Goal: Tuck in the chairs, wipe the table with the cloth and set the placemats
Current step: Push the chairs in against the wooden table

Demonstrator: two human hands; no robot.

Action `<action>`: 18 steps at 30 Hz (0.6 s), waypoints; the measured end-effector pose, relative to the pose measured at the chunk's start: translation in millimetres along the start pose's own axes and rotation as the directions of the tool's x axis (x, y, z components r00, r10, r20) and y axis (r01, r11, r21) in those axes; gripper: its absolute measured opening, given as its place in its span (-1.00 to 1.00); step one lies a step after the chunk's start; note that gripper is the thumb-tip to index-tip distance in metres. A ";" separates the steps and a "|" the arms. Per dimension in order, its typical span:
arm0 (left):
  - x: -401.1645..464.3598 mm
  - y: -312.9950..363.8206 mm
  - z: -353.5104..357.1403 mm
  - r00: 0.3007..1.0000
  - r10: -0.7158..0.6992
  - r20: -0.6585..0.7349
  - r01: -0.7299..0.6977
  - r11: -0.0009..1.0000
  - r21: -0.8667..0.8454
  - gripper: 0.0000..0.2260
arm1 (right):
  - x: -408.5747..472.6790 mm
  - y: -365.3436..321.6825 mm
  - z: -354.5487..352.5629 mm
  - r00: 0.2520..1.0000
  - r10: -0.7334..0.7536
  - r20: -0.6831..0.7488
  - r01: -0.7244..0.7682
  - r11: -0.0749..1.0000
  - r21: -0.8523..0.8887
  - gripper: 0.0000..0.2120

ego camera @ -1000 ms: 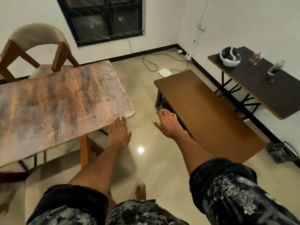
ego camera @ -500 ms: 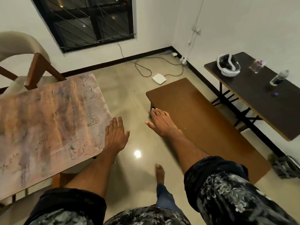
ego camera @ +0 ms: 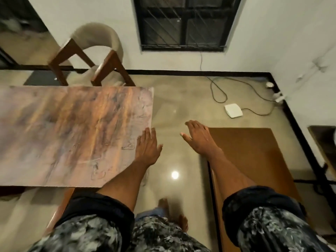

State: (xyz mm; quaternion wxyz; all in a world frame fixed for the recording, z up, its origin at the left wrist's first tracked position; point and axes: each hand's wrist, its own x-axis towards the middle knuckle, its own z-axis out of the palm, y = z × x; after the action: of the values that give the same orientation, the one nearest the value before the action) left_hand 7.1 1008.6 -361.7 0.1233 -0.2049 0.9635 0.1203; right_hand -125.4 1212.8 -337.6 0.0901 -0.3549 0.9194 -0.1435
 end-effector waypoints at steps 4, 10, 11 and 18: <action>55.2 -7.9 -0.7 0.999 -0.045 0.001 0.045 0.999 0.005 -0.28 | 54.0 21.3 6.1 0.999 -0.022 0.044 0.022 1.000 0.002 -0.34; 133.9 11.4 -22.3 0.995 -0.097 0.016 0.097 0.994 -0.050 -0.28 | 135.3 49.8 -15.3 0.997 -0.057 0.058 0.058 0.998 -0.019 -0.28; 147.6 14.1 -28.7 0.995 -0.099 0.006 0.099 0.994 -0.044 -0.28 | 152.6 52.3 -21.3 0.996 -0.060 0.060 0.062 0.998 -0.025 -0.24; 227.8 8.4 -54.3 0.976 -0.214 -0.037 0.210 0.973 -0.092 -0.29 | 267.1 60.4 -28.2 0.975 -0.190 0.114 0.196 0.979 -0.048 -0.42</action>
State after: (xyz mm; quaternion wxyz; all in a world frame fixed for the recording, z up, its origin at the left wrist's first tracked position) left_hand -208.4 917.5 -374.5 0.1040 -0.3147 0.9325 0.1436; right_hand -366.3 1080.0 -347.8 0.1151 -0.4523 0.8781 -0.1051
